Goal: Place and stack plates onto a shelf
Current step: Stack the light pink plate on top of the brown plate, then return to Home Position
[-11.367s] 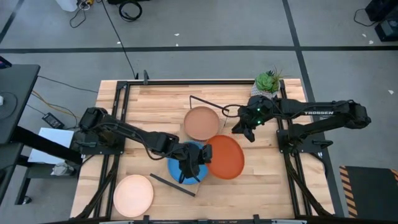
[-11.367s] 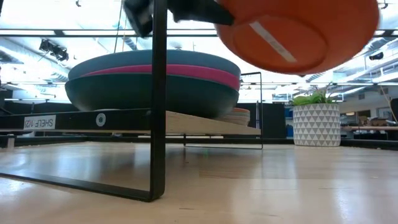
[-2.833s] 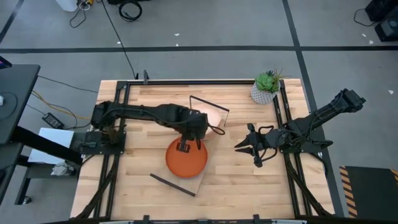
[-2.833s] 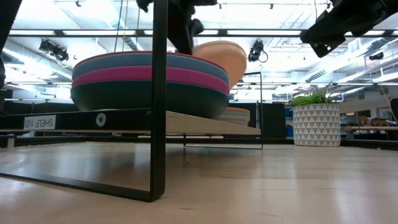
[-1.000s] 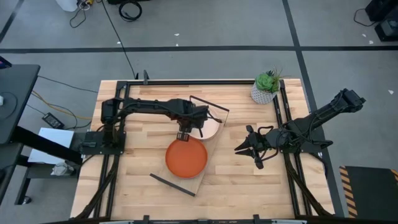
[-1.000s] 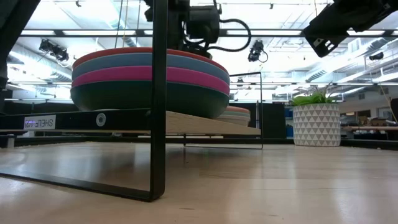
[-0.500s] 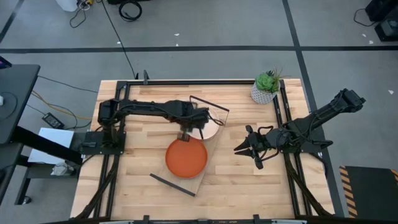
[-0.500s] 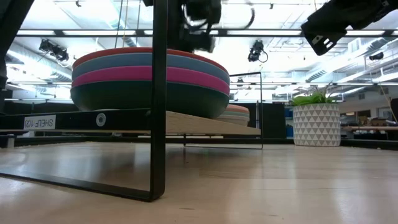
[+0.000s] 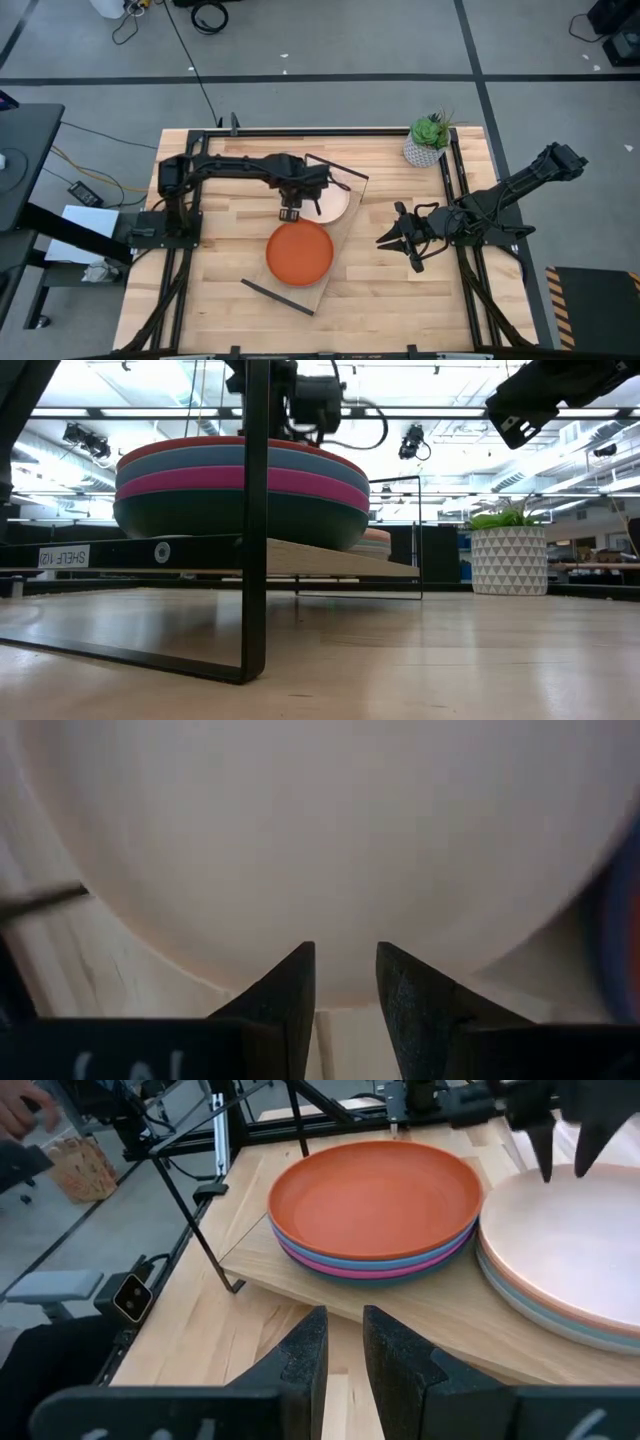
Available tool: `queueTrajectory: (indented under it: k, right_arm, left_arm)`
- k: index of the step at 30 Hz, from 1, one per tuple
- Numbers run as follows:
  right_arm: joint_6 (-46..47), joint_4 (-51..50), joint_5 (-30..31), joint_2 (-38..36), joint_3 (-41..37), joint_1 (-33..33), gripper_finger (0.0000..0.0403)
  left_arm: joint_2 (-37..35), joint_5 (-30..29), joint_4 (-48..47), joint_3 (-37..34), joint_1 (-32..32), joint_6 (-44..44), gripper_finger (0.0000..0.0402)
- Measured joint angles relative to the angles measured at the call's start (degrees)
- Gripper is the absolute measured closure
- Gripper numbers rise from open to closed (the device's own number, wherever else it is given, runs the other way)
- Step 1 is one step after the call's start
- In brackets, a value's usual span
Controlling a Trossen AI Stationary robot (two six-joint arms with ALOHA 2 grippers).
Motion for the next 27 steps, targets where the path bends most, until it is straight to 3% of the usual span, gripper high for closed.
queueTrajectory:
  k: [7,12,20,27]
  right_arm:
    - [0.4,-0.3,0.8,-0.1,0.0,0.4,0.0329]
    - [-2.9,1.2,9.3,-3.1,0.0,4.6,0.0338]
    - [-5.6,5.4,12.0,-4.8,-3.3,6.0,0.0363]
    - [-4.8,10.8,12.1,-7.8,-9.7,5.9,0.0387]
  left_arm:
    - [-5.4,1.6,3.1,2.5,-5.0,-0.9,0.0285]
    - [-12.1,8.0,10.0,-0.4,-8.2,-4.1,0.0303]
    - [-25.1,15.3,32.7,-22.8,-7.9,-6.5,0.0355]
    - [-38.6,16.1,47.7,-39.3,-7.7,-7.9,0.0382]
